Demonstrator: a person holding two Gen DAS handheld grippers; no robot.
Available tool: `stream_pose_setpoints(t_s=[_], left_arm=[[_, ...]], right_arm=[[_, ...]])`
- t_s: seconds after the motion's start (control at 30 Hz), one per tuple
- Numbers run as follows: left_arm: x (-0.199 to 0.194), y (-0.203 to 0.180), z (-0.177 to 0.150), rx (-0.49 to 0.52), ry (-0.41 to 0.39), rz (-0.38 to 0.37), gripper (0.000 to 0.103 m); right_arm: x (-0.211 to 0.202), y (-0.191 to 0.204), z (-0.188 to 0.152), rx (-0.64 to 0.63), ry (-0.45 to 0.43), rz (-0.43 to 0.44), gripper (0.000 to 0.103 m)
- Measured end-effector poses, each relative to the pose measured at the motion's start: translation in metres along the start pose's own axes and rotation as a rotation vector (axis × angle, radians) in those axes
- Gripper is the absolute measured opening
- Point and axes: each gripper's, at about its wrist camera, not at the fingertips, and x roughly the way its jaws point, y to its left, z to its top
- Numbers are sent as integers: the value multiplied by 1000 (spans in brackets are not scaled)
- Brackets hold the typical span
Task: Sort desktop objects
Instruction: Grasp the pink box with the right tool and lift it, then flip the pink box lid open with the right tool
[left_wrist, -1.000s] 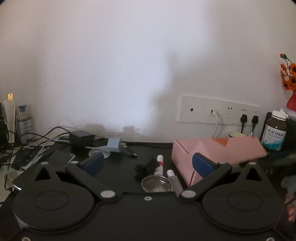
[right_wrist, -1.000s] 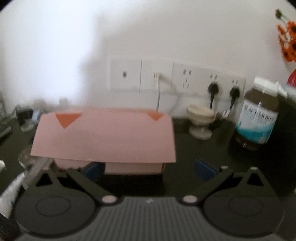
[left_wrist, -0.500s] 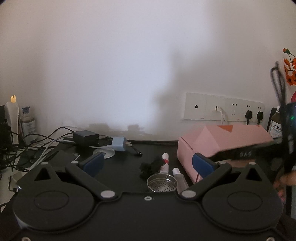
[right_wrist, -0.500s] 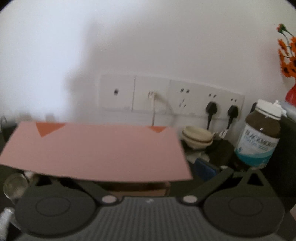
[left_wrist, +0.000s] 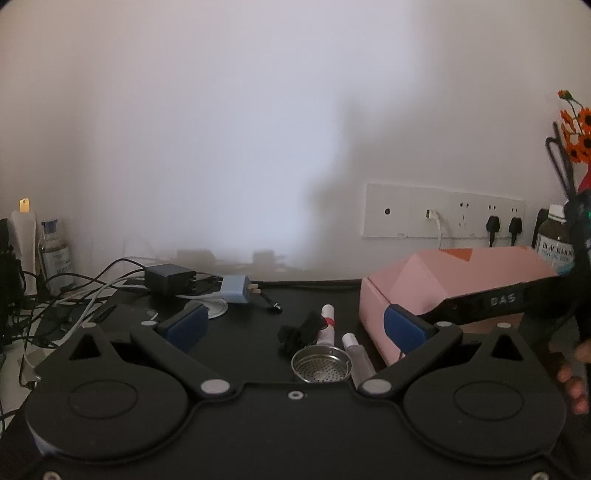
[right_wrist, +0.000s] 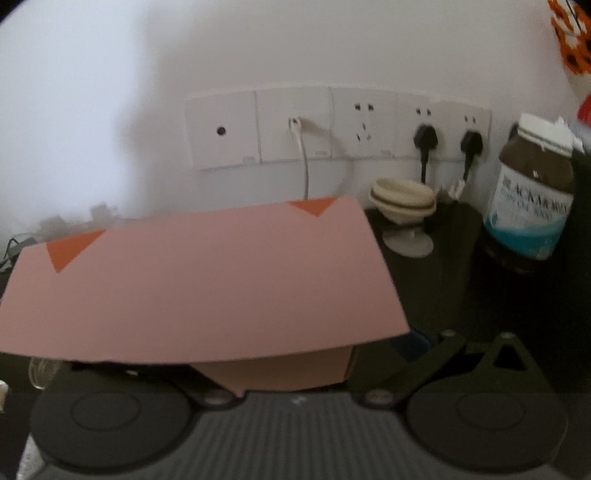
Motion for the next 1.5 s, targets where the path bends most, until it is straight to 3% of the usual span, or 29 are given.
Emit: stream_pose_setpoints(t_s=[0.33,0.73,1.03,1.37,1.5], left_arm=[[-4,-9,0,48,-14,-27,103],[-20,-25,-3,103,-58,-131,103],[-26,-29,-4,112,-71,-176,103],[-28,-23,-1,88,-89,-176,103],[-33,-21,1,79,-116,-182,103]], right_arm=[[-33,-16,-27,55,76,90,102],[-75,-25,-52,-23,121,144,102],[-78,-27,-54,-55,126,113,102],[-79,-24,-47,-94,142,87,102],[-91,-24,-40,-111,101,81,102]])
